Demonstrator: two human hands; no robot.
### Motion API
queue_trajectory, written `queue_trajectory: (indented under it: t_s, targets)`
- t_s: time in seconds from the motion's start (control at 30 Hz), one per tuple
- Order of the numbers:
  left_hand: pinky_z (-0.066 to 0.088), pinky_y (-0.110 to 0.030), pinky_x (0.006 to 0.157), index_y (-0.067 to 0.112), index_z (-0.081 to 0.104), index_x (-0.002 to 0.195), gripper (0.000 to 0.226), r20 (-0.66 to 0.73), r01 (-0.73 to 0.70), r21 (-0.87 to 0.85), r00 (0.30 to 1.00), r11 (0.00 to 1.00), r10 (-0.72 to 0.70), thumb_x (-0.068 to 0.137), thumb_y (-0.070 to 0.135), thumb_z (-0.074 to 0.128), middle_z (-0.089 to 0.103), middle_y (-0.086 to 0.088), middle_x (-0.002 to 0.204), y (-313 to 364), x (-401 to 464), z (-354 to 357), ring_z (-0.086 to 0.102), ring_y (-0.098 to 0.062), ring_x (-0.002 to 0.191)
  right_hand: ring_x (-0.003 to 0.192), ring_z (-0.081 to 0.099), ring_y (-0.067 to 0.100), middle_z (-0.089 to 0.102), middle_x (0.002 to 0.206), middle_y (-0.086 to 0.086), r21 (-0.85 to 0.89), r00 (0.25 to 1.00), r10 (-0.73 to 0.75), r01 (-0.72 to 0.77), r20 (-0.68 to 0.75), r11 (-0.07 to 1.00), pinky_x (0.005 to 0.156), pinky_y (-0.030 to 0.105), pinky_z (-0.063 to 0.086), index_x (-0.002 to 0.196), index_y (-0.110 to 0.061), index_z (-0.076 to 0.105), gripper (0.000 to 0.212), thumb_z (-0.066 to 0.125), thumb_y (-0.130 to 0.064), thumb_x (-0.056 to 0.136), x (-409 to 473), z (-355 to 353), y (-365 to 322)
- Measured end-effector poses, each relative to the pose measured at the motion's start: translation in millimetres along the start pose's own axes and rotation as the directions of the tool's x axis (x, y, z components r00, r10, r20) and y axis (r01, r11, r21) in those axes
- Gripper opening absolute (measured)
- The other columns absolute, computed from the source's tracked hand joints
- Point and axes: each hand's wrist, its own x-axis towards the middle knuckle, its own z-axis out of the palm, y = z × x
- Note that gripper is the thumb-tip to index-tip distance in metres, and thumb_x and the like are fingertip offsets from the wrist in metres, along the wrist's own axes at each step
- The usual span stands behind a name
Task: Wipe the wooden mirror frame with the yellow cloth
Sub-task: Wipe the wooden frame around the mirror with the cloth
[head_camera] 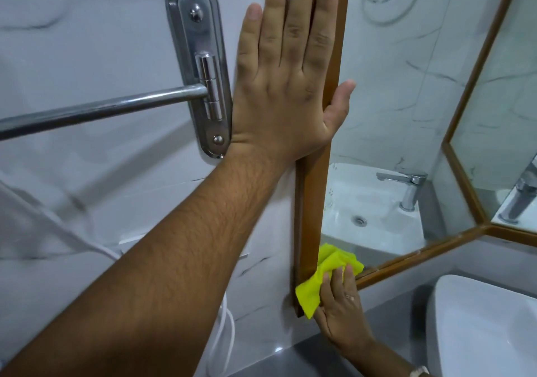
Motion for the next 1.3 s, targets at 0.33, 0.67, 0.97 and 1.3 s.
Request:
queue_trajectory:
  t_s: [0.33,0.67,0.97,1.3]
  targets:
    - [0.016,-0.057,0.119,0.008,0.038,0.153,0.074,0.022,0.015,0.032,1.0,0.999,-0.016,0.092,0.052,0.039,0.036,-0.023,0.155,0,-1,1,0.032,-0.044,0.144,0.149,-0.017,0.036,-0.022,0.164,0.001,0.147,0.932,0.054,-0.001,-0.358,0.989,0.12,0.052,-0.008,0.157,-0.022,-0.009,0.088,0.041,-0.022,0.084,153,-85,-24]
    - [0.009,-0.052,0.121,0.009,0.026,0.157,0.079,0.087,-0.045,0.034,0.995,0.998,0.042,0.093,0.053,0.041,0.025,-0.024,0.16,1,-17,-4,0.022,-0.038,0.149,0.147,-0.014,0.048,-0.01,0.164,0.019,-0.023,0.993,-0.017,0.02,0.117,1.0,0.12,0.055,-0.002,0.157,-0.009,0.0,0.07,0.02,-0.05,0.104,1,-7,3]
    - [0.016,-0.05,0.121,0.009,0.03,0.156,0.074,0.034,-0.044,0.005,0.998,0.999,0.044,0.094,0.044,0.047,0.029,-0.022,0.159,-2,-14,0,0.026,-0.034,0.149,0.15,-0.009,0.039,-0.017,0.165,-0.001,0.08,0.932,-0.044,0.077,-0.36,0.994,0.121,0.055,-0.002,0.158,-0.023,-0.006,0.069,0.028,-0.04,0.099,200,-129,-17]
    - [0.013,-0.054,0.121,0.023,0.029,0.158,0.064,-0.02,-0.113,0.088,0.993,0.99,0.115,0.099,0.043,0.04,0.02,-0.021,0.162,-19,43,-13,0.018,-0.037,0.151,0.151,-0.004,0.039,-0.005,0.167,0.006,-0.029,0.96,-0.178,0.176,-0.218,0.984,0.115,0.054,0.016,0.159,-0.018,0.003,0.072,0.035,-0.039,0.097,145,-112,4]
